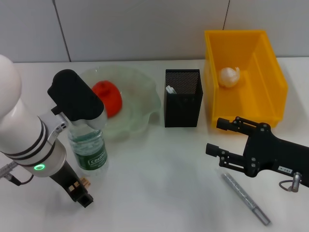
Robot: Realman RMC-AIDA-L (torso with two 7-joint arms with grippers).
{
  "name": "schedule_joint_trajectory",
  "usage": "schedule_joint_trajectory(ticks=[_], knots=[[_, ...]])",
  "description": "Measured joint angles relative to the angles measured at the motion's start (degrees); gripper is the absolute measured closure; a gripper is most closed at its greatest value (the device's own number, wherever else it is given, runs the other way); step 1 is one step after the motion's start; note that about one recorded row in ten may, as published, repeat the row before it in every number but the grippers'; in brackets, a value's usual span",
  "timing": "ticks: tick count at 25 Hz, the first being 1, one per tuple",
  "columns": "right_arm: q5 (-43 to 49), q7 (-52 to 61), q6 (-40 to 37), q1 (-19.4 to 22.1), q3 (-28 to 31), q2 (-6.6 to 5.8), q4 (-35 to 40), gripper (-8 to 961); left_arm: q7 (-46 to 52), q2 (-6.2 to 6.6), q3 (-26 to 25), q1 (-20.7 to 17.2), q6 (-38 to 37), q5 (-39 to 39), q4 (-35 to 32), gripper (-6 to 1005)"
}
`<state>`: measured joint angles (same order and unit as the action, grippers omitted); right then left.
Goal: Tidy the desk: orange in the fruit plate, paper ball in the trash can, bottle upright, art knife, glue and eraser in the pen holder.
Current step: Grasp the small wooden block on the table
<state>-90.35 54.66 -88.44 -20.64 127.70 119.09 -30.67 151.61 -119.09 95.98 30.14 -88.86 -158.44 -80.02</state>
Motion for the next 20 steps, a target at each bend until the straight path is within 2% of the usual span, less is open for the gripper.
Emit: schedule_joint_trajectory(ticks=[7, 13, 20], knots=[[0.0, 0.0, 0.0, 0.1, 0.0, 0.0, 0.0, 254, 0.0, 0.0, 0.3, 0.3, 0.3, 0.0, 0.6, 236], [0.0, 0.0, 0.0, 0.2, 0.0, 0.0, 0.1, 254, 0.0, -0.09, 0.4, 1.3, 0.6, 0.1, 3.0, 449], [0.0, -0.7, 0.0, 0.2, 0.0, 0.0, 0.5, 254, 0.0, -0.09, 0.3, 1.5, 0.9, 0.1, 3.1, 453]])
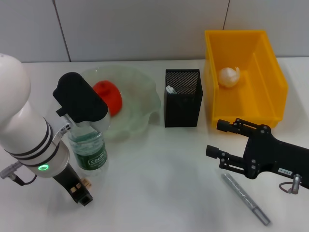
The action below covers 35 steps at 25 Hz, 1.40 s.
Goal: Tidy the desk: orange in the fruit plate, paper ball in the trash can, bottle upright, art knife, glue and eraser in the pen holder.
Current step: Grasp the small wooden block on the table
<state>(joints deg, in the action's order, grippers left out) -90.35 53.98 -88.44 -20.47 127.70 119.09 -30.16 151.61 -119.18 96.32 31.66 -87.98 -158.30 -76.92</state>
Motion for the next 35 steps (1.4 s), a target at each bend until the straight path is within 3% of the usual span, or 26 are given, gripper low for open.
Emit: schedule_joint_trajectory(ticks=[16, 22, 35], knots=[[-0.6, -0.6, -0.1, 0.0, 0.0, 0.0, 0.0, 254, 0.0, 0.0, -0.1, 0.6, 0.0, 0.3, 0.0, 508], [-0.6, -0.7, -0.1, 0.0, 0.0, 0.0, 0.0, 254, 0.0, 0.0, -0.1, 0.6, 0.0, 0.3, 0.0, 687], [-1.5, -0.7, -0.1, -0.1, 0.0, 0.0, -0.2, 254, -0.5, 0.0, 0.0, 0.7, -0.1, 0.3, 0.0, 722]])
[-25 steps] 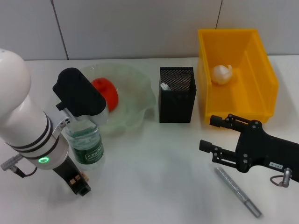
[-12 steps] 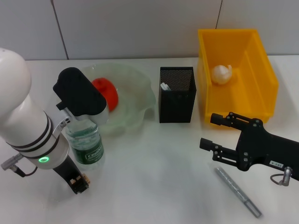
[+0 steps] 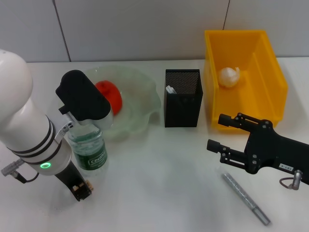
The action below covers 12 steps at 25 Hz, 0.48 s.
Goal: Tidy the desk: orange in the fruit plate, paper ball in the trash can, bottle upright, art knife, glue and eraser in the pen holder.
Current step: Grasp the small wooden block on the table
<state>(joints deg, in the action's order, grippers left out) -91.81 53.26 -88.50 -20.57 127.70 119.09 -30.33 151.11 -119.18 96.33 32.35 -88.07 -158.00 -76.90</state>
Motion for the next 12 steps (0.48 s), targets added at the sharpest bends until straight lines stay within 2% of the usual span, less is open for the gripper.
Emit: schedule_joint_trajectory(ticks=[12], knots=[[-0.1, 0.0, 0.0, -0.2, 0.0, 0.0, -0.1, 254, 0.0, 0.0, 0.0, 0.0, -0.2, 0.1, -0.5, 735]])
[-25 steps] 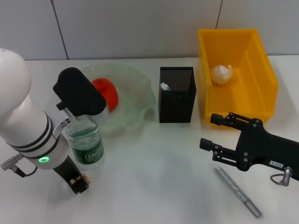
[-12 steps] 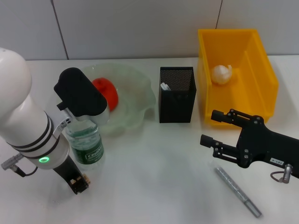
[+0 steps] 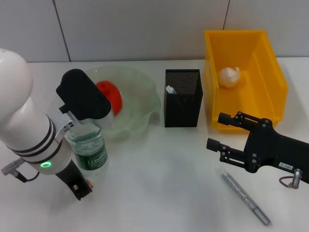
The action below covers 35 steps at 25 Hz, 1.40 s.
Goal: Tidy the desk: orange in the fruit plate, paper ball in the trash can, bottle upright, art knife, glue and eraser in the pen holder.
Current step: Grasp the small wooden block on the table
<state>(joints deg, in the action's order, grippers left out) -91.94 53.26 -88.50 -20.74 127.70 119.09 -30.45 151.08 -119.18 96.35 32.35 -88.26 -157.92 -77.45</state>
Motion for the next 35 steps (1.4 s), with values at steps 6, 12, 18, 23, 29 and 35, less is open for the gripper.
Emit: schedule_joint_trajectory(ticks=[6, 12, 18, 23, 29, 35], knots=[[0.0, 0.0, 0.0, -0.1, 0.0, 0.0, 0.0, 254, 0.0, 0.0, 0.0, -0.1, -0.2, 0.0, -0.2, 798], [-0.1, 0.0, 0.0, -0.1, 0.0, 0.0, 0.0, 254, -0.1, 0.0, 0.5, -0.4, -0.2, -0.1, -0.3, 830], [-0.1, 0.0, 0.0, -0.1, 0.0, 0.0, 0.0, 254, -0.2, 0.0, 0.4, -0.3, -0.7, 0.0, -1.0, 788], [-0.3, 0.0, 0.0, 0.0, 0.0, 0.0, 0.0, 254, -0.2, 0.0, 0.4, -0.3, -1.1, 0.0, -1.7, 714], [-0.6, 0.0, 0.1, 0.1, 0.0, 0.0, 0.0, 255, -0.3, 0.0, 0.4, 0.2, -1.2, -0.3, -1.4, 634], [-0.6, -0.1, 0.2, 0.0, 0.0, 0.0, 0.1, 255, -0.6, 0.0, 0.3, 0.3, -1.2, -0.4, -1.2, 593]])
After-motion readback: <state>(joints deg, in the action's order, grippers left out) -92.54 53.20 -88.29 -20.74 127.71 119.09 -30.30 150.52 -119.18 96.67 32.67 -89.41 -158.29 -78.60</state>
